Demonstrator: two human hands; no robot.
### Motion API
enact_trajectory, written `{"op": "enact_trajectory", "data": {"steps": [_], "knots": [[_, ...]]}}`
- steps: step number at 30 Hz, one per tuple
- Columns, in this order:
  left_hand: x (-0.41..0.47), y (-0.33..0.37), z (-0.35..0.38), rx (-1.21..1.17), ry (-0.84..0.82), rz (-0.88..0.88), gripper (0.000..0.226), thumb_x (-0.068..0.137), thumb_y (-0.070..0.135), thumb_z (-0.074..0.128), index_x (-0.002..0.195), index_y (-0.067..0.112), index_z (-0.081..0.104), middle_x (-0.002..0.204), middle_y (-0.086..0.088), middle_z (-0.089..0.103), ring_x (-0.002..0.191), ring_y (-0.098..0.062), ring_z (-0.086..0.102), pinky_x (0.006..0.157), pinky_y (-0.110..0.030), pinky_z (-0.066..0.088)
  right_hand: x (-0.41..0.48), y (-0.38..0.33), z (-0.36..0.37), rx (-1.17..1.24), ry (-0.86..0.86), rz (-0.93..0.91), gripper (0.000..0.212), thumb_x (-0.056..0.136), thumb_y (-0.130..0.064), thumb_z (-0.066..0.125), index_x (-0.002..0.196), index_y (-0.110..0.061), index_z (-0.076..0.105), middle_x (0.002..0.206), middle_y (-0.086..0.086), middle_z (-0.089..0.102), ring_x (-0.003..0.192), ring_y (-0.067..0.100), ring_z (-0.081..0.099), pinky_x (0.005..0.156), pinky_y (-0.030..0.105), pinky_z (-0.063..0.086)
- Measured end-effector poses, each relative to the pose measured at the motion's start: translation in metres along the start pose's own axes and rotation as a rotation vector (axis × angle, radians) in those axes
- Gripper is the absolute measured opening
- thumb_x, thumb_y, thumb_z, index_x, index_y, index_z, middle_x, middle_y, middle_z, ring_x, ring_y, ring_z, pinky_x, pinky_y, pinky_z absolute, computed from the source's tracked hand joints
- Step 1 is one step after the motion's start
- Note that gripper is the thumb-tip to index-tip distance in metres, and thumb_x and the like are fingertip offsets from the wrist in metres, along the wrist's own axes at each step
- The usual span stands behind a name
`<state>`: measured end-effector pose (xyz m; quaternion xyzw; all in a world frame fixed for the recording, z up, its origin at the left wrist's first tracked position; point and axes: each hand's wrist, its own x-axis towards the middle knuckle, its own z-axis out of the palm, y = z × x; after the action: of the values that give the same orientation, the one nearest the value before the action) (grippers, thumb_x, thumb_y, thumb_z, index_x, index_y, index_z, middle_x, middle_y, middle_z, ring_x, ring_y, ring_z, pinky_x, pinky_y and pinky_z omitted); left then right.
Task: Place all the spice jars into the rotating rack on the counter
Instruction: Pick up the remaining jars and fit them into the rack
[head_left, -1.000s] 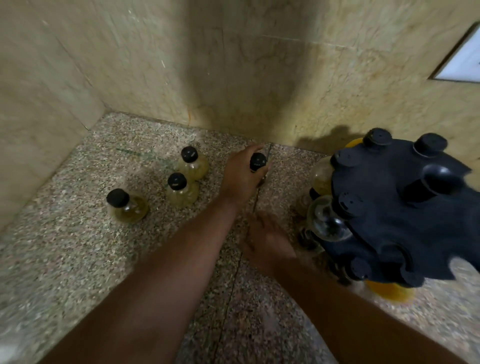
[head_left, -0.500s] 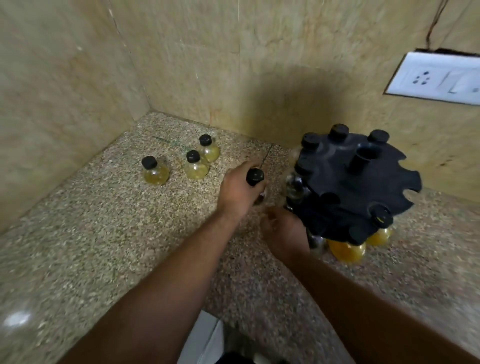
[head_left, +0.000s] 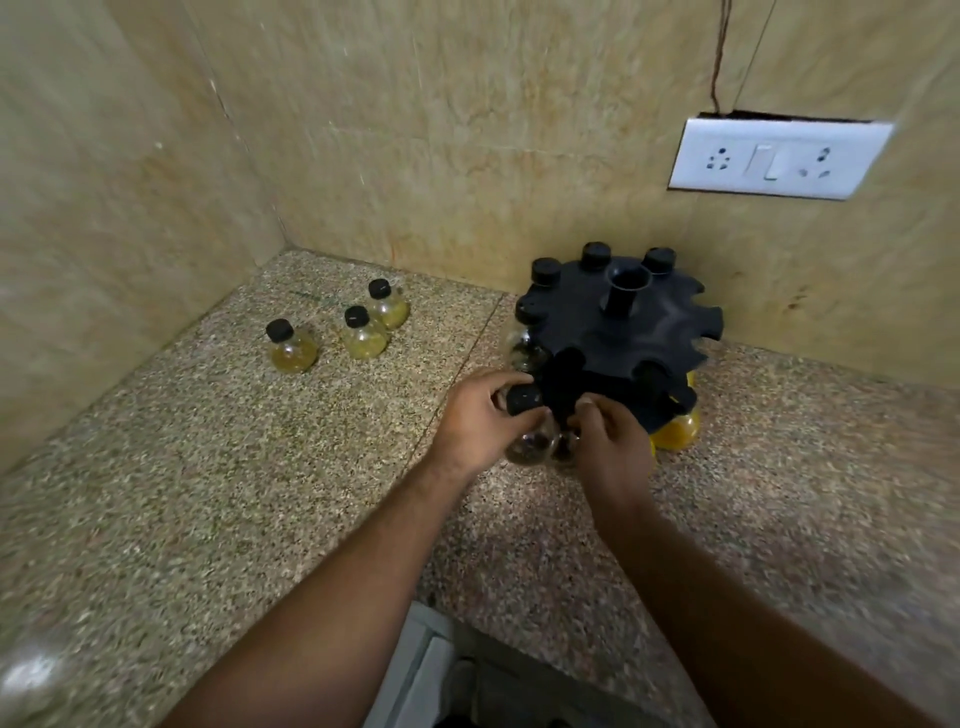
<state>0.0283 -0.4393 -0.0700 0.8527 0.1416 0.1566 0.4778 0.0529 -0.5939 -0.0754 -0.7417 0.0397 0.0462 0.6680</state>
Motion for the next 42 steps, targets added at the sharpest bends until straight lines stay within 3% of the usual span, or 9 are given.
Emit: {"op": "enact_trajectory", "data": {"steps": [3,6,10,13,16,22,31,35,42], "knots": [[-0.001,0.014,0.004,-0.012,-0.008,0.019,0.046,0.074,0.03,0.088,0.117,0.023,0.072,0.116,0.009,0.064,0.105,-0.003,0.061,0.092,-0.014,0.051,-0.002,-0.017,-0.009,0.209,-0.049,0.095,0.018,0.102,-0.028,0.056,0.111,-0.018,0.068,0.097,0.001,0.072,0.079,0.01,0.067,0.057,0.02,0.052],[0.004,0.028,0.004,0.024,-0.002,0.038,0.049,0.077,0.031,0.086,0.122,0.024,0.069,0.119,0.012,0.061,0.105,0.0,0.057,0.088,-0.003,0.041,0.006,-0.031,-0.01,0.339,-0.059,0.235,0.018,0.1,-0.033,0.059,0.097,-0.02,0.071,0.082,-0.003,0.076,0.068,0.014,0.065,0.06,0.03,0.05],[0.013,0.042,0.004,0.077,-0.042,0.083,0.044,0.078,0.031,0.084,0.119,0.029,0.067,0.117,0.011,0.061,0.106,-0.004,0.056,0.092,-0.015,0.044,0.022,-0.041,-0.005,0.415,-0.002,0.324,0.016,0.098,-0.027,0.063,0.094,-0.014,0.07,0.071,-0.004,0.074,0.051,0.008,0.063,0.054,0.03,0.046],[0.022,0.046,0.007,0.096,-0.075,0.13,0.041,0.078,0.032,0.084,0.115,0.029,0.066,0.115,0.009,0.061,0.106,-0.006,0.056,0.088,-0.015,0.043,0.029,-0.036,-0.004,0.377,0.071,0.331,0.019,0.097,-0.023,0.064,0.085,-0.009,0.066,0.064,0.002,0.063,0.046,0.011,0.053,0.048,0.03,0.04],[0.029,0.048,0.013,0.093,-0.132,0.211,0.038,0.08,0.028,0.083,0.113,0.024,0.065,0.112,0.007,0.064,0.104,-0.006,0.059,0.084,-0.013,0.045,0.035,-0.035,-0.007,0.405,0.137,0.339,0.015,0.096,-0.019,0.061,0.086,-0.008,0.064,0.065,0.006,0.056,0.047,0.013,0.044,0.044,0.029,0.035],[0.041,0.044,0.03,0.045,-0.141,0.328,0.033,0.081,0.024,0.082,0.108,0.02,0.064,0.106,0.004,0.065,0.1,-0.009,0.061,0.085,-0.022,0.053,0.049,-0.039,-0.013,0.346,0.17,0.29,0.011,0.095,-0.02,0.065,0.099,-0.011,0.069,0.07,0.007,0.058,0.05,0.014,0.049,0.044,0.027,0.038],[0.053,0.034,0.041,0.157,-0.081,0.446,0.033,0.084,0.024,0.078,0.085,0.023,0.045,0.087,0.007,0.047,0.071,-0.007,0.043,0.061,-0.023,0.04,0.054,-0.032,-0.009,0.27,0.108,0.209,0.024,0.101,-0.015,0.055,0.078,-0.013,0.049,0.071,0.01,0.046,0.061,0.019,0.047,0.055,0.032,0.041],[0.059,0.031,0.04,0.166,-0.055,0.452,0.033,0.086,0.026,0.077,0.086,0.024,0.044,0.087,0.007,0.048,0.072,-0.006,0.042,0.061,-0.013,0.031,0.054,-0.033,0.0,0.284,0.119,0.206,0.031,0.103,-0.016,0.052,0.073,-0.016,0.044,0.068,0.005,0.046,0.057,0.016,0.045,0.048,0.028,0.038],[0.076,0.006,0.028,0.052,0.088,0.312,0.028,0.088,0.036,0.07,0.108,0.021,0.058,0.107,0.001,0.062,0.089,-0.013,0.06,0.069,-0.025,0.047,0.047,-0.036,0.035,0.262,0.15,0.274,0.035,0.106,-0.03,0.045,0.079,-0.01,0.058,0.058,0.007,0.048,0.048,0.018,0.042,0.052,0.033,0.034]]}}
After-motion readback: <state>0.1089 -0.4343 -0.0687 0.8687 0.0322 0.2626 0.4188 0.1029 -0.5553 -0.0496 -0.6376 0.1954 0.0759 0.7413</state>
